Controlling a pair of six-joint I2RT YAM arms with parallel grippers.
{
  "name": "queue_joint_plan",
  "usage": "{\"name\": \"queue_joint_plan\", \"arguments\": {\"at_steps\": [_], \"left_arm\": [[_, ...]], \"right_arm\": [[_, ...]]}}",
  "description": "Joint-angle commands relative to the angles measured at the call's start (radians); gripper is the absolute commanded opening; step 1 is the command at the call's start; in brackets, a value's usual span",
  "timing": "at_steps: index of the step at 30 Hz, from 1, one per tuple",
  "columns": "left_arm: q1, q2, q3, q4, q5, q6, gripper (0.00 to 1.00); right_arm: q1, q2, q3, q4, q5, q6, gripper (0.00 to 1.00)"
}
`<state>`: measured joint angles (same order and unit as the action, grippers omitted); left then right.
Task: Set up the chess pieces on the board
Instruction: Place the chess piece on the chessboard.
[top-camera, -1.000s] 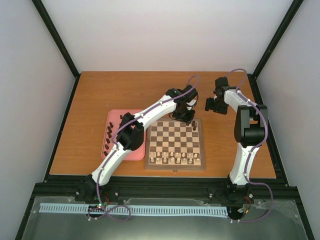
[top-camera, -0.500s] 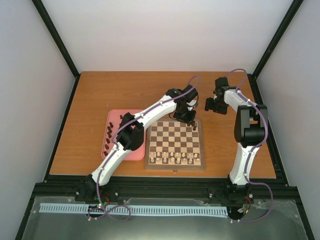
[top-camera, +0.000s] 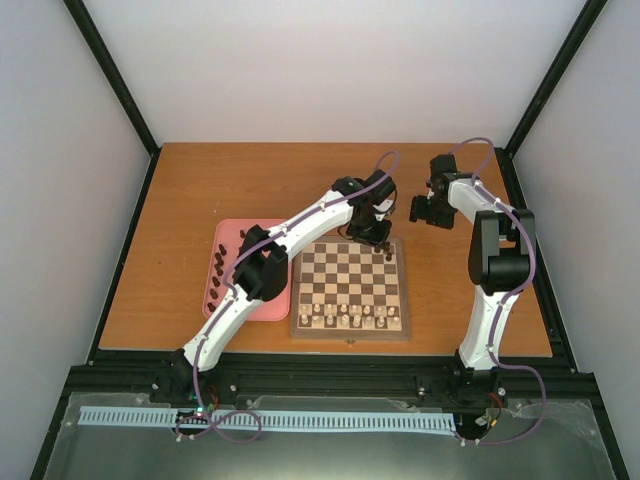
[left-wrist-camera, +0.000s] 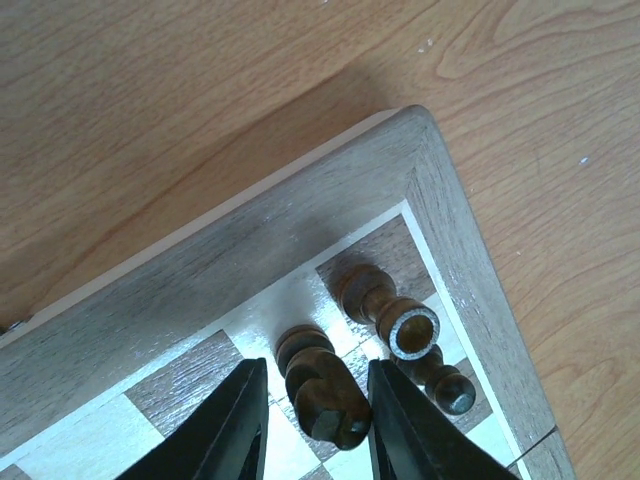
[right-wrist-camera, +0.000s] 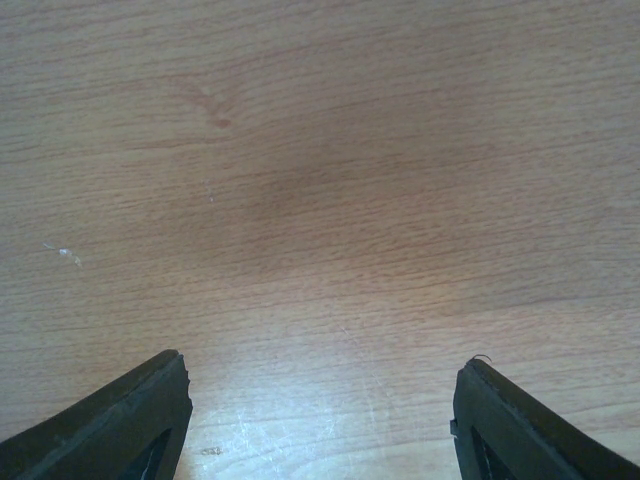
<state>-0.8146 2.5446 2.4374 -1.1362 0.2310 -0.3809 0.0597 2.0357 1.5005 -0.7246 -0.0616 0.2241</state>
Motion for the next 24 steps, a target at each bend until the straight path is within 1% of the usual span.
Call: {"name": "queue_joint_plan", "arguments": {"at_steps": [1, 12, 17, 24], "left_arm": [[-0.006, 0.011, 0.022, 0.005, -0.031, 0.004, 0.30], [-0.006, 0.011, 0.022, 0.016, -0.021, 0.009, 0.34], [-0.006, 0.004, 0.022, 0.021, -0.009, 0.013, 0.37], [-0.006, -0.014, 0.021, 0.015, -0.035, 0.017, 0.39]], "right_arm": [[0.006, 0.006, 0.009, 0.010, -0.001, -0.009, 0.72], [0.007, 0.011, 0.016, 0.008, -0.004, -0.009, 0.72], [0.006, 0.013, 0.017, 0.008, -0.005, -0.010, 0.72], [0.006, 0.014, 0.017, 0.008, -0.008, -0.009, 0.72]]}}
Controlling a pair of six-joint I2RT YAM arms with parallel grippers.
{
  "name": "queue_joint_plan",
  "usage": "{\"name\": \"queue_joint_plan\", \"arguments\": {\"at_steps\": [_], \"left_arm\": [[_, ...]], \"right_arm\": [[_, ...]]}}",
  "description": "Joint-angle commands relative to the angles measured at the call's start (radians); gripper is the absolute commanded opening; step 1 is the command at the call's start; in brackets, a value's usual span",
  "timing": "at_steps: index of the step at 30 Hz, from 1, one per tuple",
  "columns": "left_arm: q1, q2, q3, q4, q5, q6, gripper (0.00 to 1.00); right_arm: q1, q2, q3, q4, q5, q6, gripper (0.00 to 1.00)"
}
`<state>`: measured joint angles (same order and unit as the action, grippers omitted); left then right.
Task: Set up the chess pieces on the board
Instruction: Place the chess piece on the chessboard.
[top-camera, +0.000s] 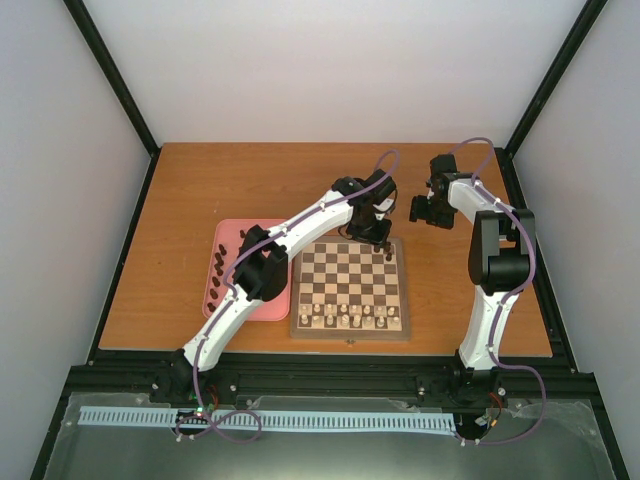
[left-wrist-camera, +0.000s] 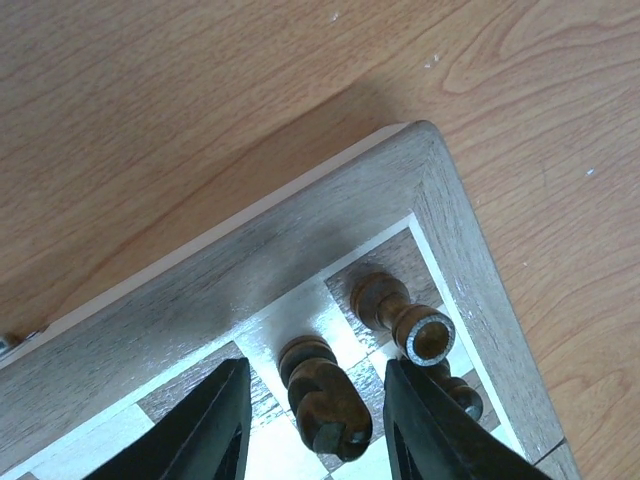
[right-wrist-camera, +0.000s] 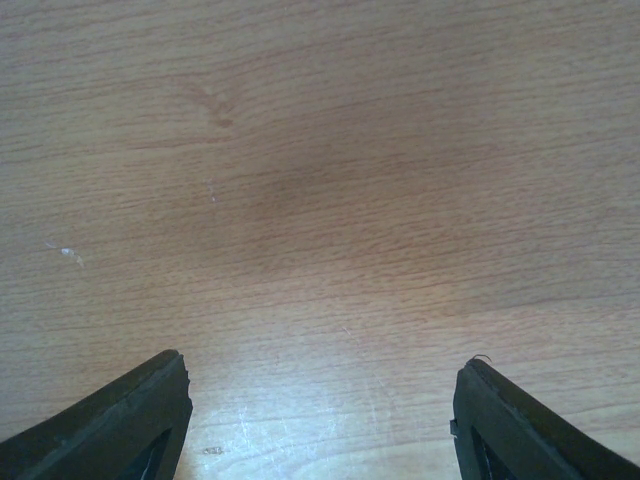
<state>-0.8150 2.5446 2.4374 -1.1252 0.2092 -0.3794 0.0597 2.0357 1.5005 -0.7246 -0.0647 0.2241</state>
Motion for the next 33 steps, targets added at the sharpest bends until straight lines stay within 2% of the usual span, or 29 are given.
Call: {"name": "queue_joint_plan", "arguments": {"at_steps": [1, 12, 26, 33], "left_arm": [[-0.004, -0.017, 0.021, 0.003, -0.015, 0.015, 0.39], [0.010, -0.041, 0.024, 0.006, -0.054, 0.013, 0.41], [0.028, -0.083, 0.041, 0.038, 0.025, -0.006, 0.45], [0.051, -0.186, 0.057, 0.072, -0.020, -0.014, 0.48]], "right_arm": [[0.006, 0.015, 0.017, 0.008, -0.005, -0.010, 0.72], [0.006, 0.016, 0.014, 0.010, -0.010, -0.009, 0.72], [0.007, 0.017, 0.017, 0.010, -0.020, -0.007, 0.72], [0.007, 0.017, 0.018, 0.011, -0.020, -0.005, 0.72]]}}
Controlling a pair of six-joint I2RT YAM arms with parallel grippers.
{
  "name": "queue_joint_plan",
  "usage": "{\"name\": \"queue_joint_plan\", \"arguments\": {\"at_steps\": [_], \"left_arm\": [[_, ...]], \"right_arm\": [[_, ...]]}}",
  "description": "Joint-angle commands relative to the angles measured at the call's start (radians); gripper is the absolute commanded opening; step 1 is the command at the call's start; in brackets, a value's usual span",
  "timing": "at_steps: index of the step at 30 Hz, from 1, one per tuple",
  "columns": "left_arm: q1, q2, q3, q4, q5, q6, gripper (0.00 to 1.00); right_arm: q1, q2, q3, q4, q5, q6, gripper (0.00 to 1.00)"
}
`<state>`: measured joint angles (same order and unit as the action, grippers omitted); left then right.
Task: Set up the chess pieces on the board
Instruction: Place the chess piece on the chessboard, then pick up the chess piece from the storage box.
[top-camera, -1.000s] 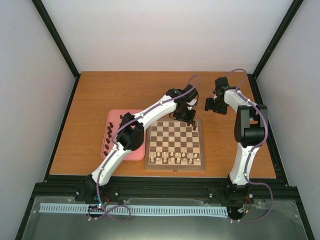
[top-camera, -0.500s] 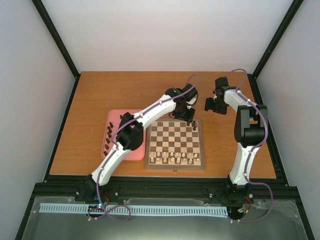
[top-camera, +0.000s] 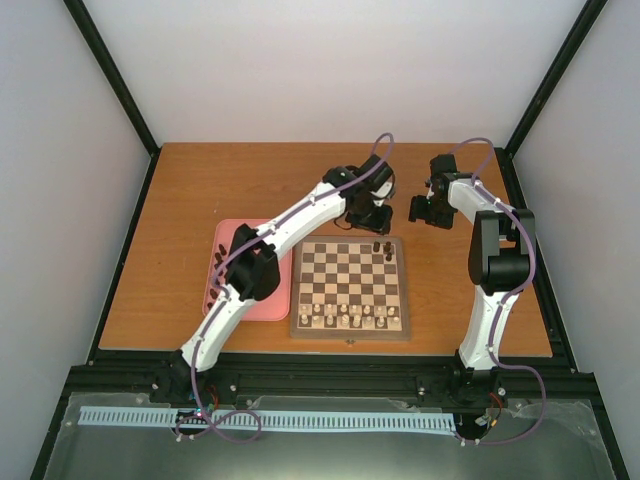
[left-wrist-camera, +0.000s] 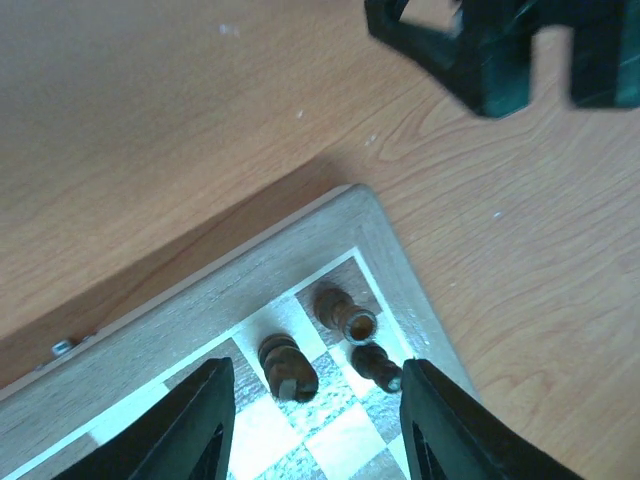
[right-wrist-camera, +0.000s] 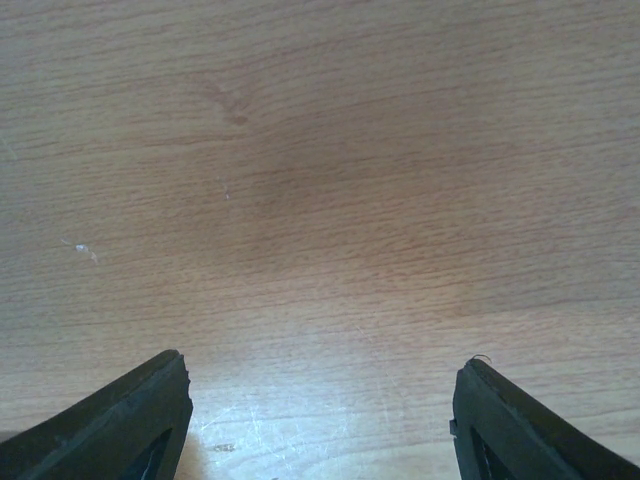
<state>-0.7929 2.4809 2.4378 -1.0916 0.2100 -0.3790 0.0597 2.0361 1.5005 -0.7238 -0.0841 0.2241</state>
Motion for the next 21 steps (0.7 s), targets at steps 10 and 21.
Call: {"name": "queue_joint_plan", "arguments": {"at_steps": [10, 21], "left_arm": [[0.253, -0.426, -0.251, -0.032, -0.348, 0.046, 0.64], [0.527, -0.613, -0.781, 0.111, -0.400, 0.015, 0.64]], "right_arm": [[0.011, 0.016, 0.018, 0.017, -0.009, 0.001, 0.72], [0.026, 0.025, 0.019, 0.014, -0.014, 0.001, 0.72]]}}
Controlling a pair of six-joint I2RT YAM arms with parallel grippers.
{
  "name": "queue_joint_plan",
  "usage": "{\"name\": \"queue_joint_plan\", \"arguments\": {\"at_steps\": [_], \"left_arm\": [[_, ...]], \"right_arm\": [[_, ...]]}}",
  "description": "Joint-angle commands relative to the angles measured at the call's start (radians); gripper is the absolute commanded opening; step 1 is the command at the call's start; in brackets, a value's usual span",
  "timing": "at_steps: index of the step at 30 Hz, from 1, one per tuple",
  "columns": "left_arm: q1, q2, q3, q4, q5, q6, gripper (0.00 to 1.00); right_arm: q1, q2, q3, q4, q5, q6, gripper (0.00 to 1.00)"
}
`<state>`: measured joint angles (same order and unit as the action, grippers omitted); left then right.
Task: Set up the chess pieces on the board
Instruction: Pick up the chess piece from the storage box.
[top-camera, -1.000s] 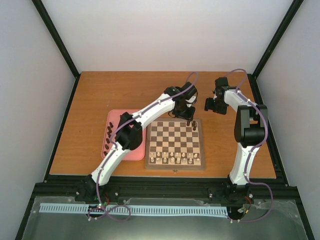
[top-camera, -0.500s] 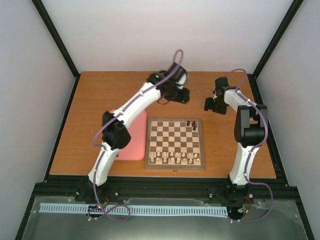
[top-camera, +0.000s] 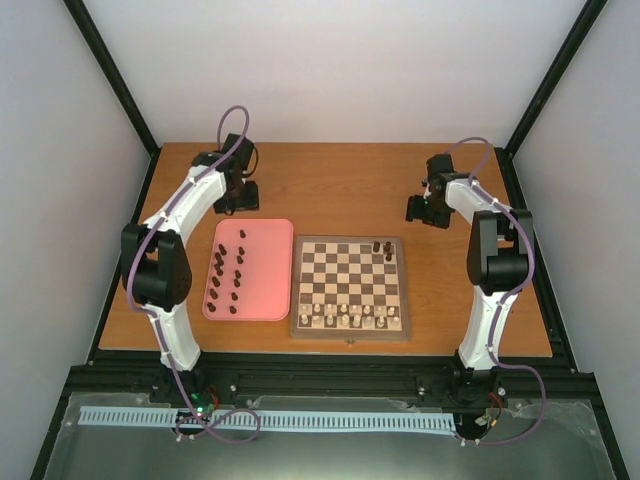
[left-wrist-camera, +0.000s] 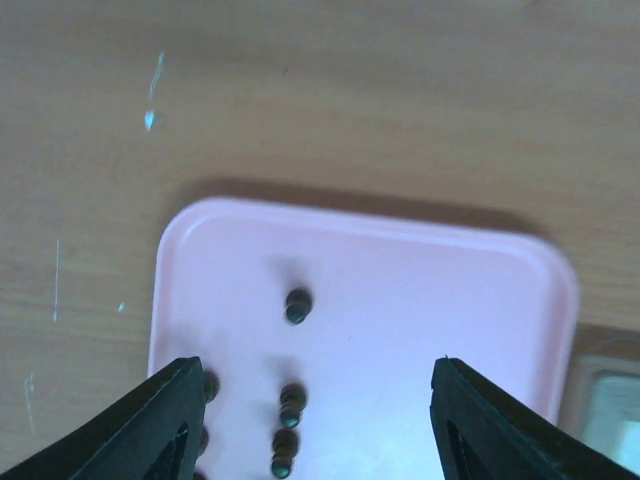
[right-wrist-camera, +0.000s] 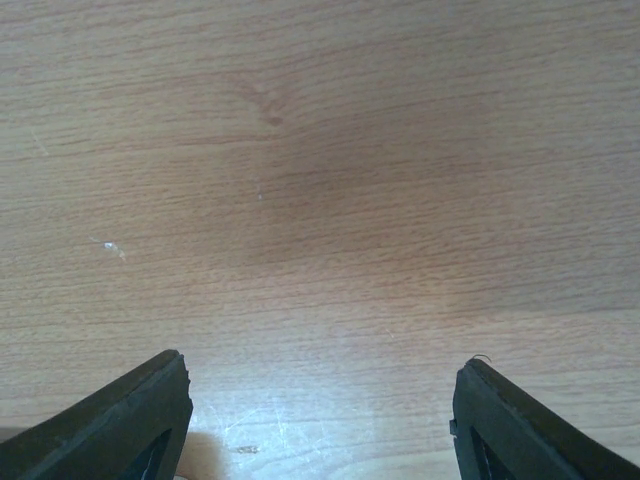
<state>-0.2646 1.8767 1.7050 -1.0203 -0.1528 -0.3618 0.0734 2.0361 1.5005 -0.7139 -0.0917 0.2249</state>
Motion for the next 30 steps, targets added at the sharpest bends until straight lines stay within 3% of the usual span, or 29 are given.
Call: {"name": "queue_joint_plan", "arguments": {"at_steps": [1, 6, 23, 30], "left_arm": [[0.004, -0.003, -0.065, 0.046, -0.036, -0.006, 0.63], [0.052, 0.033, -0.128, 0.084, 0.028, -0.038, 0.56], [0.073, 0.161, -0.130, 0.112, 0.026, -0.025, 0.51], [0.076, 0.174, -0.131, 0.117, 0.029, -0.022, 0.34]], "right_arm": [[0.014, 0.026, 0.020, 0.003, -0.006, -0.001, 0.72], [0.016, 0.024, 0.021, -0.001, 0.002, -0.005, 0.72], [0.016, 0.032, 0.020, -0.002, 0.015, -0.008, 0.72], [0.016, 0.032, 0.023, -0.004, 0.019, -0.007, 0.72]]}}
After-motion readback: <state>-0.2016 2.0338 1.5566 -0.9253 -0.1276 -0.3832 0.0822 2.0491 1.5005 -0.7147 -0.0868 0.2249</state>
